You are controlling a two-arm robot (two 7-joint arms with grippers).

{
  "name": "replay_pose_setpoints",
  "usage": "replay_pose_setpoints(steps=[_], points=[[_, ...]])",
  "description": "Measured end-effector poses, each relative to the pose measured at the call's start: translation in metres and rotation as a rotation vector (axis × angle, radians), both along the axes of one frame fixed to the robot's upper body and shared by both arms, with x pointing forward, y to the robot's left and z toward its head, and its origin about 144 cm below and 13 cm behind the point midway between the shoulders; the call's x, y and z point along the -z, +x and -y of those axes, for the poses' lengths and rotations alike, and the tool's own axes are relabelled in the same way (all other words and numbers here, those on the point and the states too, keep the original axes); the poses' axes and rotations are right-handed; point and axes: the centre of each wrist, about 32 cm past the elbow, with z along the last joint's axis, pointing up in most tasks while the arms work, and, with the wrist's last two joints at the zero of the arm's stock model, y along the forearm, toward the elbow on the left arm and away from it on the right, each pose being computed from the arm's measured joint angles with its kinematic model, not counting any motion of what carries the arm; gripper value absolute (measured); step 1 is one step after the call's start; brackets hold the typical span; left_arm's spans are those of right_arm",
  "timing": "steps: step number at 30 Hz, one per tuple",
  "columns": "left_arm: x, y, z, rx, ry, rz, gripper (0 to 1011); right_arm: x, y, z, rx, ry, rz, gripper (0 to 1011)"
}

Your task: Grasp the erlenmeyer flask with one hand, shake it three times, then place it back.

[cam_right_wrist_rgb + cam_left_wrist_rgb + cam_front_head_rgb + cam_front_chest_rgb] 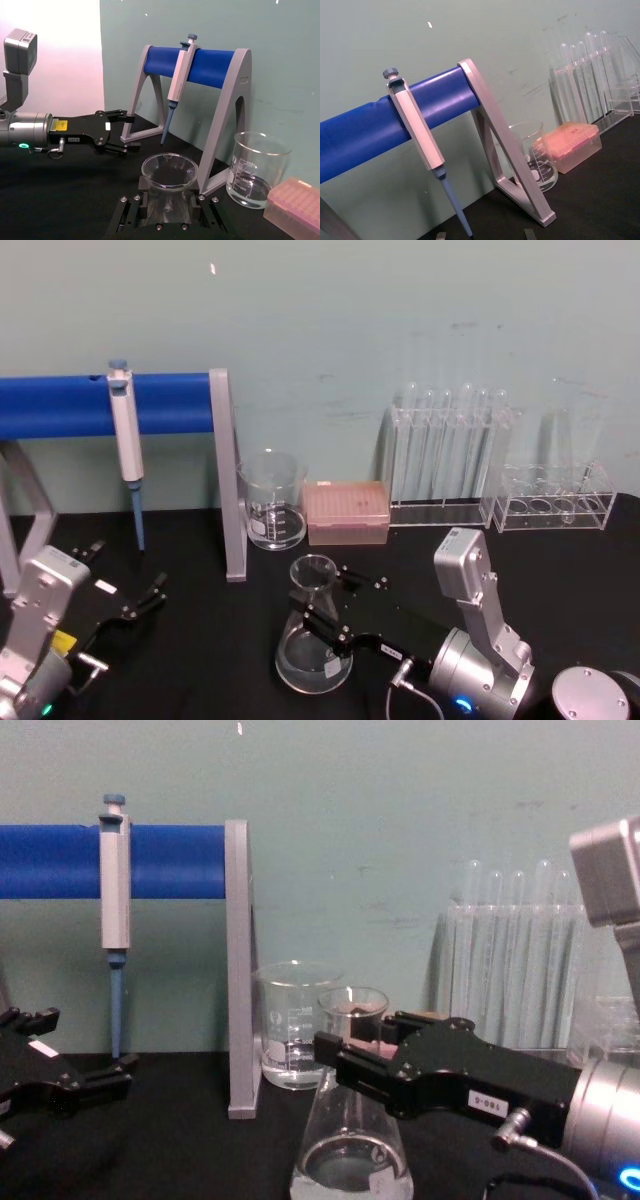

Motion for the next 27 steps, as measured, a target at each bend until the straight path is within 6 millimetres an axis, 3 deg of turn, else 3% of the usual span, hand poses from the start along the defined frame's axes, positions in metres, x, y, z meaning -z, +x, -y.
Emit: replay_pose_setpoints(steps=[27], points=[[0.0000,0.0000,0.0000,0.000,0.000,0.000,1001,0.0086,0.0051,0.0015,-0.016,-0.012,-0.029,457]])
